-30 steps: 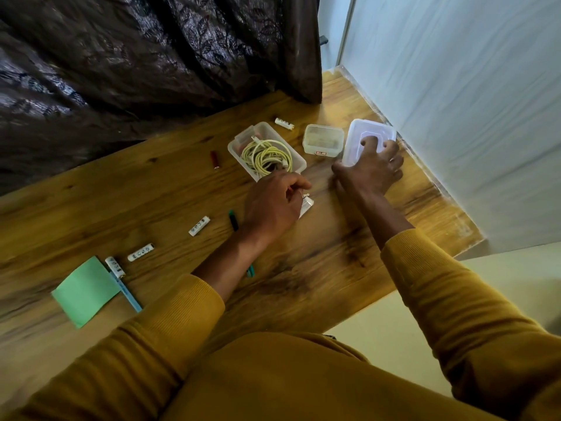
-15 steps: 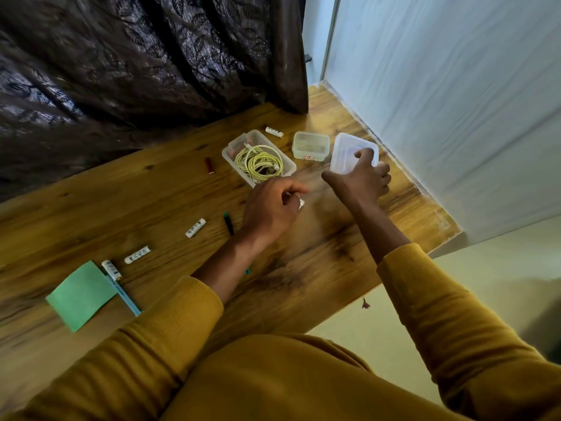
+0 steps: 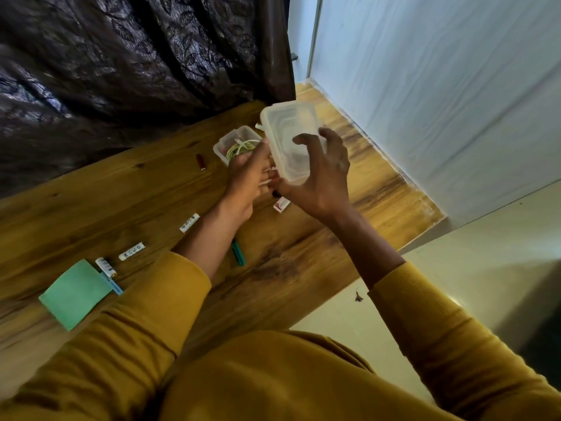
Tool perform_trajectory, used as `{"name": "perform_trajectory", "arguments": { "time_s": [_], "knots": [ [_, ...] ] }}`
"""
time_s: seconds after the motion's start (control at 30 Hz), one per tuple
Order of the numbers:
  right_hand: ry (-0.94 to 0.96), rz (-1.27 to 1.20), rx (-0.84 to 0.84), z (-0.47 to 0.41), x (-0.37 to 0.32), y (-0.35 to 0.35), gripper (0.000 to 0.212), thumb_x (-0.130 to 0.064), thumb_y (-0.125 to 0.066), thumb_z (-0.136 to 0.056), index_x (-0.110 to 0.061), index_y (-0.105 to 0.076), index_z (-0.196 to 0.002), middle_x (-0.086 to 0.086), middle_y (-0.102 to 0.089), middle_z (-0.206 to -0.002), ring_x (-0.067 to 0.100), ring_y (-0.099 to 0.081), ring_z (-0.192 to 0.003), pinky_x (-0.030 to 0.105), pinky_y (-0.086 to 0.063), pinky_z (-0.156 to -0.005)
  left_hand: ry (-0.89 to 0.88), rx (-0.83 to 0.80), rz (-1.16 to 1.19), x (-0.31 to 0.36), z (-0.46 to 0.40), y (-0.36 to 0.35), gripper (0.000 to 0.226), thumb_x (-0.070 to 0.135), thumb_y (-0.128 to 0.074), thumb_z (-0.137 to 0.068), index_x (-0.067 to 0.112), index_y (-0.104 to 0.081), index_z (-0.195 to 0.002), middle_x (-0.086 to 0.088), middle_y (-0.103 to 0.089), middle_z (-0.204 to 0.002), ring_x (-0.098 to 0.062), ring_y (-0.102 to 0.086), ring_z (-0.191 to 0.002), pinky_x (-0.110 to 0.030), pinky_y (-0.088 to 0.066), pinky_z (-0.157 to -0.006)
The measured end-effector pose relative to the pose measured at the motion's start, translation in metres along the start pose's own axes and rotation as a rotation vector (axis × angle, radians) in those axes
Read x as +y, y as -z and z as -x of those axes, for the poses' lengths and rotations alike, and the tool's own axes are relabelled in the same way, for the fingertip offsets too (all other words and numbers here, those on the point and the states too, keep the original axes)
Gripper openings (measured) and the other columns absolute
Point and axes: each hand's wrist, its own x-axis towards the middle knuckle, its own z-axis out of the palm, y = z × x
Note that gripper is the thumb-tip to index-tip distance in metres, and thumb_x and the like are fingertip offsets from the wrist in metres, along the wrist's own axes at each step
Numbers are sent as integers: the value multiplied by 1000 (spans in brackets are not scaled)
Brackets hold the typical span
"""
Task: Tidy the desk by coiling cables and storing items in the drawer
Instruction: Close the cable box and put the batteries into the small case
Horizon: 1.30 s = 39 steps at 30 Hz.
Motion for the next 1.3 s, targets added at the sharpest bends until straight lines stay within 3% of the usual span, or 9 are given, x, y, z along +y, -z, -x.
{"name": "perform_trajectory", "arguments": {
  "time_s": [0.1, 0.23, 0.37, 0.47, 0.63, 0.9, 1.07, 1.3],
  "knots": [
    [114, 21, -77, 4, -8, 2, 85, -60, -75, -66, -29, -51, -140, 13, -32, -157, 37, -32, -143, 56, -35, -113, -42, -29, 93, 9, -6, 14, 28, 38, -61, -104, 21, -65, -127, -7, -77, -118, -21, -76, -106, -38, -64, -82],
    [161, 63, -141, 2, -15, -7, 83, -56, -75, -70, -31, -48, -144, 14, -27, -162, 38, -30, -146, 58, -37, -114, -64, 53, 134, 12, -14, 30, 24, 24, -68, -101, 12, -70, -122, -8, -78, -114, -21, -77, -103, -32, -62, -77],
    [115, 91, -157, 0, -16, -19, 84, -64, -72, -75, -29, -45, -147, 20, -26, -163, 41, -31, -148, 57, -36, -115, -43, 101, 151, 10, -18, 42, 15, 24, -68, -101, 14, -72, -111, -9, -78, -112, -20, -77, -103, -32, -62, -83],
    [48, 89, -159, -4, -15, -27, 84, -65, -76, -75, -27, -47, -145, 19, -34, -160, 41, -37, -144, 56, -40, -113, -43, 124, 140, 9, -25, 53, 18, 24, -68, -101, 13, -70, -115, -10, -78, -116, -20, -77, -106, -35, -62, -90],
    [11, 81, -170, -16, -16, -44, 79, -63, -79, -73, -27, -53, -139, 17, -45, -153, 37, -44, -138, 53, -45, -109, -45, 249, -15, 11, -48, 71, 38, 26, -66, -103, 8, -58, -135, -12, -74, -120, -18, -77, -99, -25, -63, -74],
    [-20, 125, -226, -28, -11, -65, 81, -66, -79, -75, -31, -53, -143, 17, -45, -152, 37, -44, -137, 52, -48, -107, -61, 338, -355, 13, -82, 94, 25, 21, -66, -102, 15, -67, -127, -5, -70, -115, -7, -67, -87, -23, -61, -74],
    [-14, 138, -242, -30, -8, -70, 82, -66, -80, -74, -33, -53, -144, 17, -46, -150, 36, -45, -136, 52, -50, -106, -73, 362, -373, 6, -90, 94, 20, 22, -67, -102, 16, -67, -121, -6, -66, -119, -15, -66, -101, -26, -61, -79],
    [1, 153, -266, -32, -6, -71, 78, -67, -78, -75, -32, -56, -142, 16, -47, -147, 34, -46, -133, 50, -51, -104, -41, 364, -369, 0, -102, 100, 26, 18, -69, -100, 9, -67, -124, -11, -69, -121, -18, -70, -102, -22, -61, -77]
  ]
}}
